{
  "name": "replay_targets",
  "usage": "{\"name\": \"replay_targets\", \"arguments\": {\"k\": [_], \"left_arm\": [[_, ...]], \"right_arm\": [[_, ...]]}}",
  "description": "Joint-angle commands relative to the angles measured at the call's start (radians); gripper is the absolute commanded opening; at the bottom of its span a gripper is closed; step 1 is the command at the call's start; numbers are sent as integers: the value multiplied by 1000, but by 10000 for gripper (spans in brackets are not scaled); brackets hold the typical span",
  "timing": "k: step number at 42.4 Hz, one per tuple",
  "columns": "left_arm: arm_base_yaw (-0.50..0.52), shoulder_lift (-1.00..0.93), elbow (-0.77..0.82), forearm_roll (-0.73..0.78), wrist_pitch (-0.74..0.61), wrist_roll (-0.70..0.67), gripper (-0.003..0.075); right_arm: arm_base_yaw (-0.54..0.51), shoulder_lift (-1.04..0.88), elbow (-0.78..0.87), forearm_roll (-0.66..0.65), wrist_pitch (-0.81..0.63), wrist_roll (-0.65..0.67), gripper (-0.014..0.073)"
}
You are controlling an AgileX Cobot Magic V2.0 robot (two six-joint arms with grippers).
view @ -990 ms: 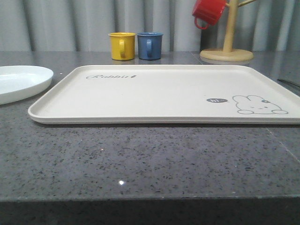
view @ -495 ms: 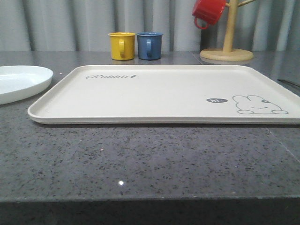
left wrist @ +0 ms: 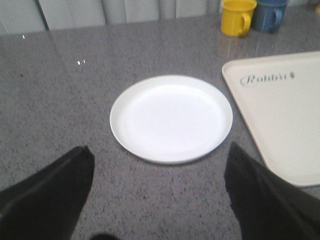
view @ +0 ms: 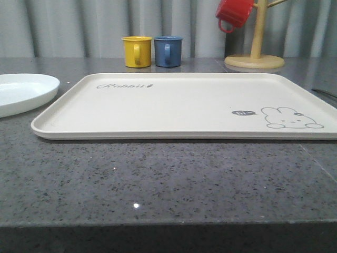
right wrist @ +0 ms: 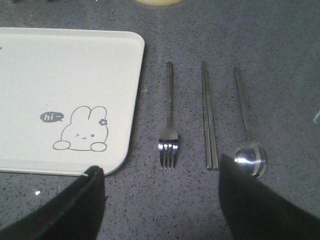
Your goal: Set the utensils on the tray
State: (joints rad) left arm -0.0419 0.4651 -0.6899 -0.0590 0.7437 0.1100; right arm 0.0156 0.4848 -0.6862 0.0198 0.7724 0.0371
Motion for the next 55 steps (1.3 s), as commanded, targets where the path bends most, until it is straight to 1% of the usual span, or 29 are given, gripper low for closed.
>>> {"name": "replay_targets", "arguments": {"k": [1,6,12,16,20,25,29,32,37,40,43,48,55], "left_arm": [[0,80,-38,5,-20,-6,542],[0,204,-64,7,47,-6,542],[0,336,-98,7,36,-6,540],[0,415,-130,7,36,-6,525],[2,504,-182,39,36,-6,524],[56,607,-251,40,41,-6,524],[129,691,-306,17,51,-3,524],[188,756,-346,-41,66,43,524],[271,858,-399,-262,73,188,522],[304,918,-427,-386,87,269,522],[319,972,-452,-462,93,316,518],[319,1040,-479,-487,92,332,494],[317,1102,-503,-491,84,333,433]], "right_arm": [[-2,14,-33,-12,-63,-11,517],[-2,14,-33,-12,-63,-11,517],[-2,14,-33,-12,-63,-11,517],[-2,14,-33,-12,-63,-11,517],[-2,14,-33,-12,-63,-11,517],[-2,14,-33,-12,-63,-11,517],[-2,14,-33,-12,-63,-11,517],[-2,14,-33,-12,-63,-11,517],[-2,14,-33,-12,-63,-11,517],[-2,14,-33,-12,-63,-11,517],[-2,14,-33,-12,-63,-11,517],[-2,14,-33,-12,-63,-11,517],[-2,14,-33,-12,-63,-11,517]]}}
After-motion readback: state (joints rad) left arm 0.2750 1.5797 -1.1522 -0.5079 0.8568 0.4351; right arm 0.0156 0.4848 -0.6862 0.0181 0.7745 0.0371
